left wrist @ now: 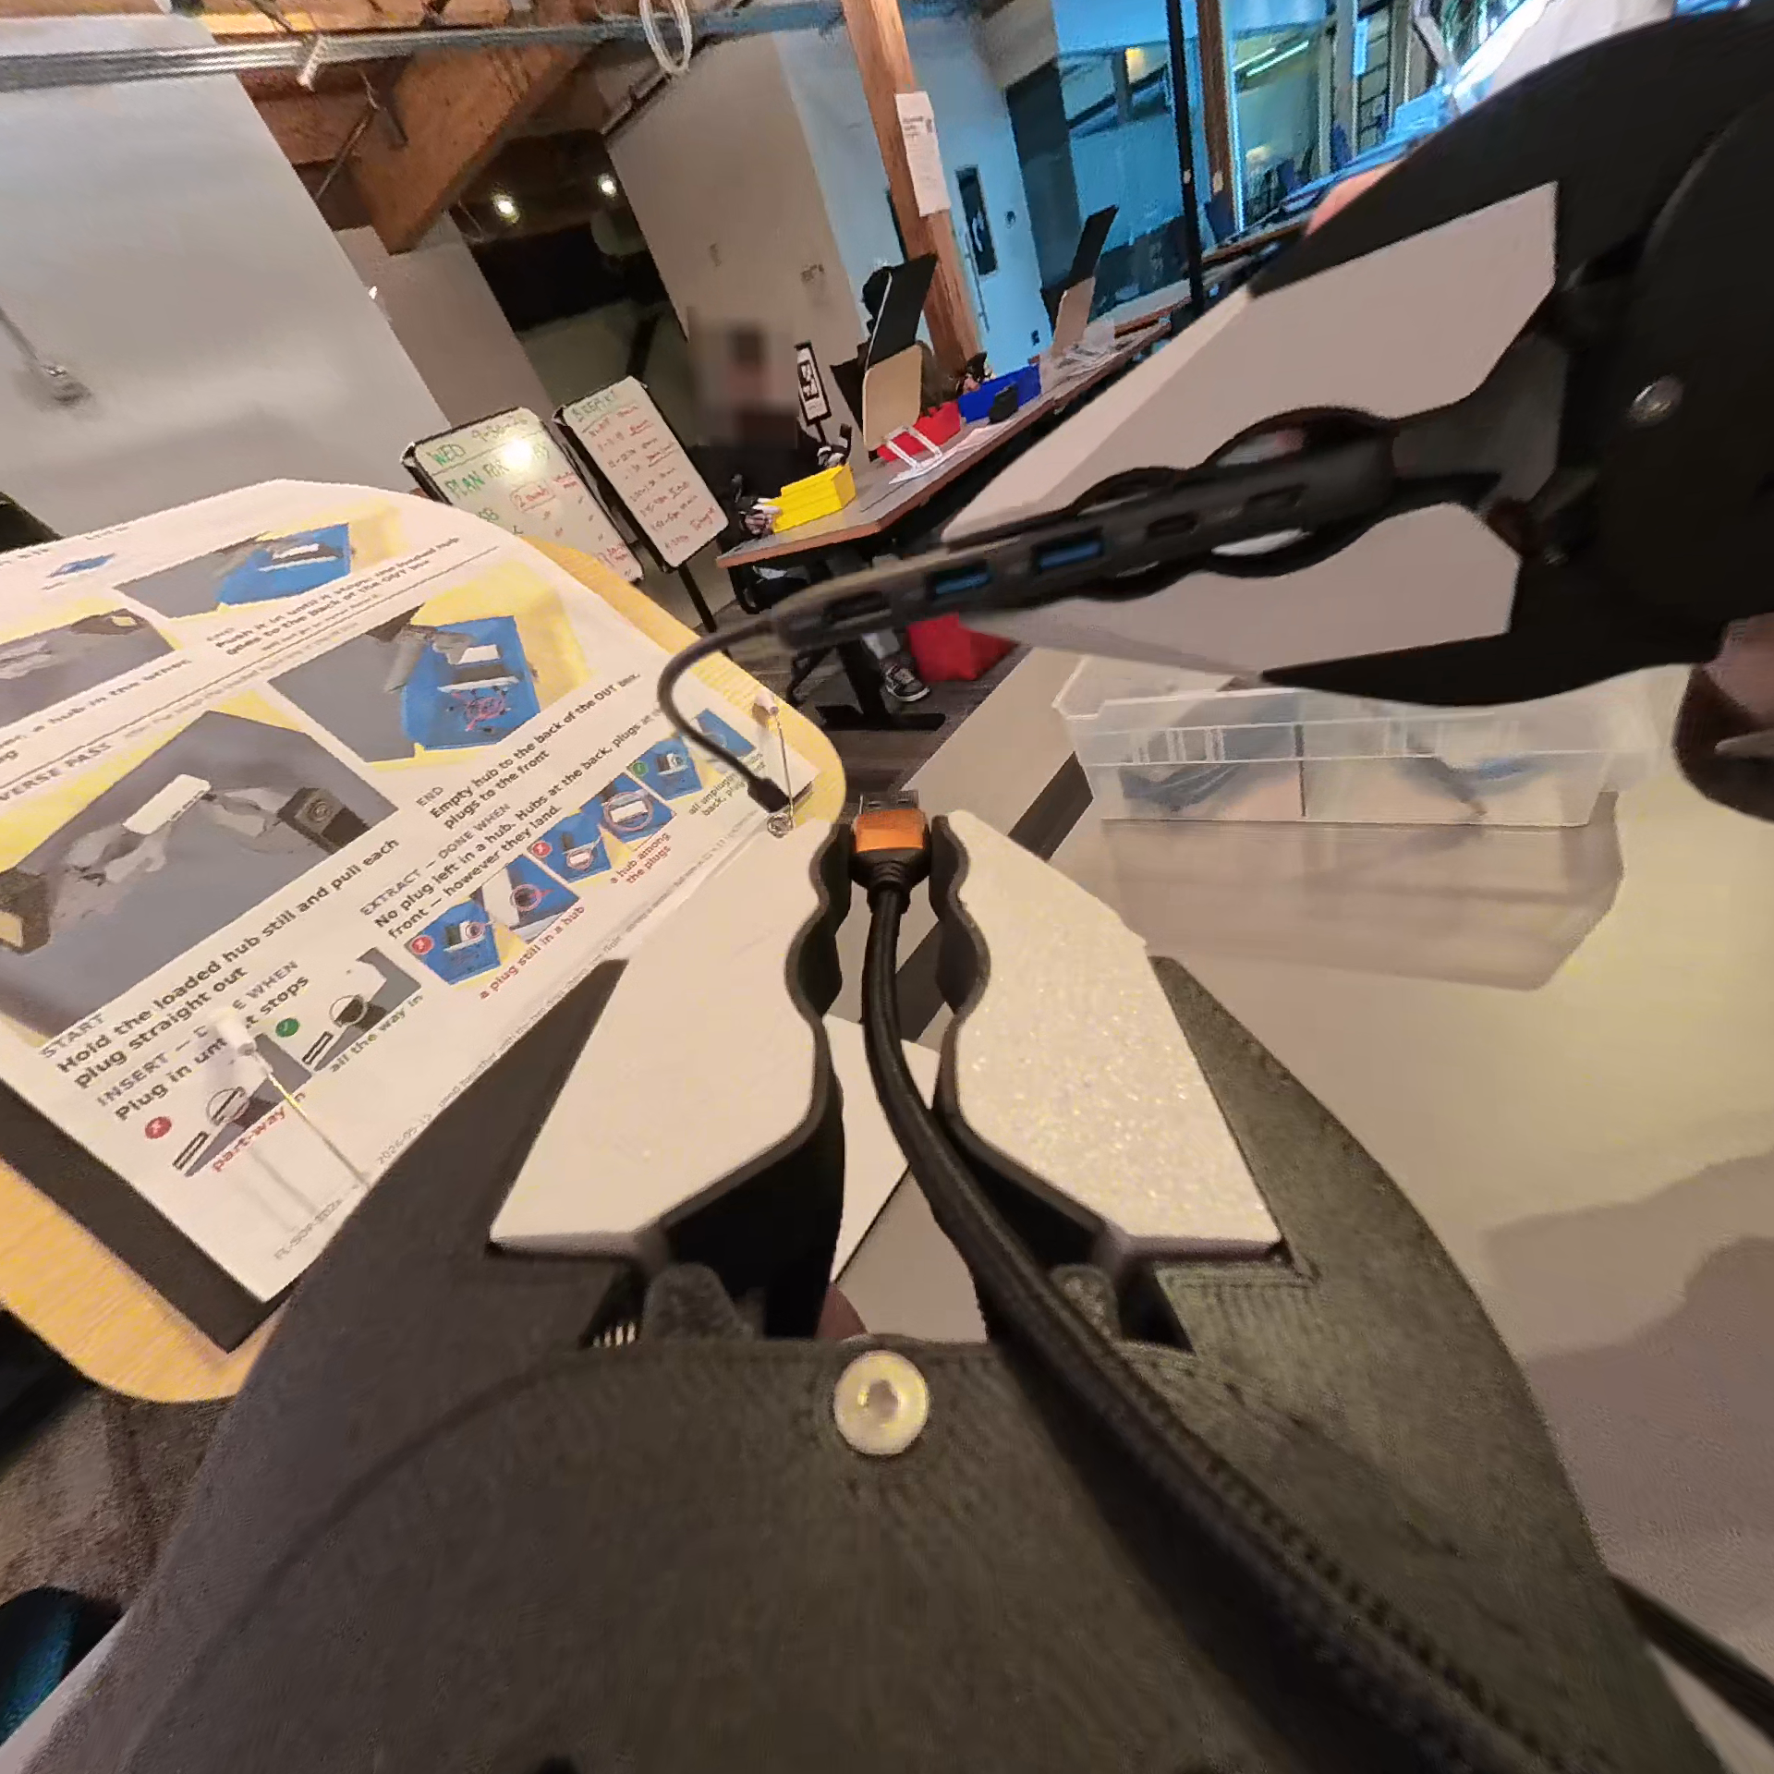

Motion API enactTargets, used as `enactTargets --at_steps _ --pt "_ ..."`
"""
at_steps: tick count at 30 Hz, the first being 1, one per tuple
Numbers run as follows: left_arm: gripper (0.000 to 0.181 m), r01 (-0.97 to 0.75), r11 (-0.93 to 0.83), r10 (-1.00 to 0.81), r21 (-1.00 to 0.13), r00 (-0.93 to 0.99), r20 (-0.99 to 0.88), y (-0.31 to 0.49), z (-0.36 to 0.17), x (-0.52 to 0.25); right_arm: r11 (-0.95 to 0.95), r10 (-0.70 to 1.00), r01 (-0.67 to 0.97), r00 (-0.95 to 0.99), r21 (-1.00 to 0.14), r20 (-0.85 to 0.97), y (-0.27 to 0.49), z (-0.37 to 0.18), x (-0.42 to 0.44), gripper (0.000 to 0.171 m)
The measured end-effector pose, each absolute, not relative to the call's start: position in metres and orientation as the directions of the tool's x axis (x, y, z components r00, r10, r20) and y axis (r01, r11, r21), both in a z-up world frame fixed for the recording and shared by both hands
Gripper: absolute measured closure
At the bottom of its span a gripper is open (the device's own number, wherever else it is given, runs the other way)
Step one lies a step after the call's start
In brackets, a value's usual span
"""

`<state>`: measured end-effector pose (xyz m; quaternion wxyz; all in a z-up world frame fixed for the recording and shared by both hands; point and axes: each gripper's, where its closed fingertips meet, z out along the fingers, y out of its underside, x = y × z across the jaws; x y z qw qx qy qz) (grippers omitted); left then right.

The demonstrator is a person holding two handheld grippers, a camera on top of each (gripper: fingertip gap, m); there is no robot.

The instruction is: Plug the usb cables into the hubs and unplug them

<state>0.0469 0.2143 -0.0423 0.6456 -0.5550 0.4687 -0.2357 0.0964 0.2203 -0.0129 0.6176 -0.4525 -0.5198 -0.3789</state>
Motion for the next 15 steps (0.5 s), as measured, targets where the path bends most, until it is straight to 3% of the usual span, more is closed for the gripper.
enactTargets --at_steps 15 --pt "0.165 -0.26 0.276 -0.832 -0.925 0.417 -0.366 0.214 -0.055 0.054 0.311 0.004 0.936 0.172 -0.164 0.985 0.195 0.026 0.111 0.162"
